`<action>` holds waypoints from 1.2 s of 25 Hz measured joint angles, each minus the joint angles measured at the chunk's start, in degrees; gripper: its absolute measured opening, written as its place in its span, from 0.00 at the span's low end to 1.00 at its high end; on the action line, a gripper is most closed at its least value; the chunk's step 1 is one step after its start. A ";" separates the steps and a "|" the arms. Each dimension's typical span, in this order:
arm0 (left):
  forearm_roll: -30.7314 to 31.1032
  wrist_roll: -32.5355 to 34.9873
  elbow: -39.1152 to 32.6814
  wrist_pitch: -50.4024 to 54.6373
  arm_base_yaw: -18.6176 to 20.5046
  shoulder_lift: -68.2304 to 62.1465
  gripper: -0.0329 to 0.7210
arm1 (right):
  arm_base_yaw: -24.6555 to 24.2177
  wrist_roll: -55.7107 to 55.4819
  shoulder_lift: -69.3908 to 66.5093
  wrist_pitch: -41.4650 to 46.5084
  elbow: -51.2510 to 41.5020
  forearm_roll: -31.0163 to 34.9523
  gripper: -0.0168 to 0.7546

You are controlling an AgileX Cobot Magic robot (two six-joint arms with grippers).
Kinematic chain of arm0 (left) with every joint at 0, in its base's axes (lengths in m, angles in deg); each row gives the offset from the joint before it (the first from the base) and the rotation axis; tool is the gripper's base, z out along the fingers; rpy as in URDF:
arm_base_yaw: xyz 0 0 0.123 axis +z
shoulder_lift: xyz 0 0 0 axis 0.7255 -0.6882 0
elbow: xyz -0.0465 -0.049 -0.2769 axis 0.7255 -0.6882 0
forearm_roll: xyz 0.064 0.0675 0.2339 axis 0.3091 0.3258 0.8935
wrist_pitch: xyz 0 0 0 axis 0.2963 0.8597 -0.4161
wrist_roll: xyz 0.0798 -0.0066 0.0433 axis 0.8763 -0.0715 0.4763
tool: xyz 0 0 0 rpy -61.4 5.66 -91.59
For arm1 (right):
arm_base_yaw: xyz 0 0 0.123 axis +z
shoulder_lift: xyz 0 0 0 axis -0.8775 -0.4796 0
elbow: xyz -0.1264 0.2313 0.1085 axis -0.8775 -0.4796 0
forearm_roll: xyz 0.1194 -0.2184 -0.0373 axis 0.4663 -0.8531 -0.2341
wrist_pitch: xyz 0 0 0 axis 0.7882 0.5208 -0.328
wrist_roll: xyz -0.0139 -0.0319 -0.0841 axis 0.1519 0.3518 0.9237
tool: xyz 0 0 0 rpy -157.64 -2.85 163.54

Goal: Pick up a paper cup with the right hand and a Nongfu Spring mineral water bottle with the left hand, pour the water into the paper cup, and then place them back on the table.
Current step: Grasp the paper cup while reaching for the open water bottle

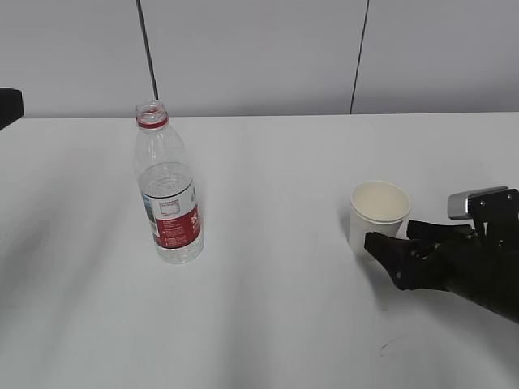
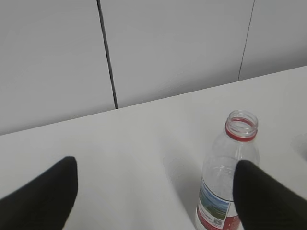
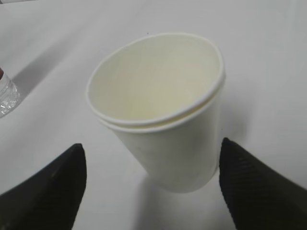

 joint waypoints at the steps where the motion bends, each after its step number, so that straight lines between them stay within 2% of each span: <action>1: 0.00 0.00 0.00 0.00 0.00 0.00 0.83 | 0.00 0.00 -0.56 0.00 0.68 -0.12 0.85; 19: -0.60 0.00 0.00 0.94 0.00 0.00 0.83 | 0.00 0.20 -9.59 0.00 11.41 -3.77 0.85; 30: -6.75 0.00 0.00 3.92 -0.67 -0.50 0.78 | 0.00 0.33 -11.80 0.00 12.92 -4.13 0.85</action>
